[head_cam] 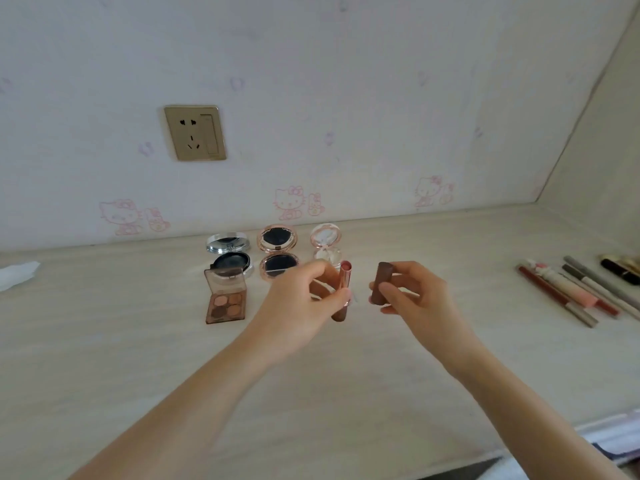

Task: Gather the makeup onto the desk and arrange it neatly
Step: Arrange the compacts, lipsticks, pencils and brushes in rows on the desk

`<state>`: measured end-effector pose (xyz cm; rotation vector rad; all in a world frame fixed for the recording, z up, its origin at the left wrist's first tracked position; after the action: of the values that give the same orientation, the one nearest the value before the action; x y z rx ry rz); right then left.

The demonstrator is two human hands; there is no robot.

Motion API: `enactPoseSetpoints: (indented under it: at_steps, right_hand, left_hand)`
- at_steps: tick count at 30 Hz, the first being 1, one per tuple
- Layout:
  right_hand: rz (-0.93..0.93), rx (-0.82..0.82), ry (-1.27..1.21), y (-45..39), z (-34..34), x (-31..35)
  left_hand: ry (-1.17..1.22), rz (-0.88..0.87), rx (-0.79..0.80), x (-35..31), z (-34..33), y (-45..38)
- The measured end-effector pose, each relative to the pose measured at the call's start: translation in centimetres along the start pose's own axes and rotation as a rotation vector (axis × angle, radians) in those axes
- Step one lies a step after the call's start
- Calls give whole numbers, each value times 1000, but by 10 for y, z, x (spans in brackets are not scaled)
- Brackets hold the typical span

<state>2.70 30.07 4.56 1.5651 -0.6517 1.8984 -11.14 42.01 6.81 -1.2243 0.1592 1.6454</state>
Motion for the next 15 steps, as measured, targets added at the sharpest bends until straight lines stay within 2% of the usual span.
enactPoseSetpoints:
  at_steps: [7, 15]
  right_hand:
    - [-76, -29, 30, -46, 36, -2]
    - [-177, -95, 371, -111, 42, -17]
  left_hand:
    - [-51, 20, -26, -4, -20, -70]
    - [-313, 97, 26, 22, -49, -134]
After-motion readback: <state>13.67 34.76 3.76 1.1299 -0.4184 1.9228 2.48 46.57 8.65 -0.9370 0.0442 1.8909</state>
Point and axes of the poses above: each hand's wrist, its own y-axis away from the middle knuckle, its own z-axis out of the back of the hand, x = y × z, the point moved 5 cm from there along -y, towards the middle knuckle, and after that the axes turned 14 degrees about -z, right-handed, at the moved point
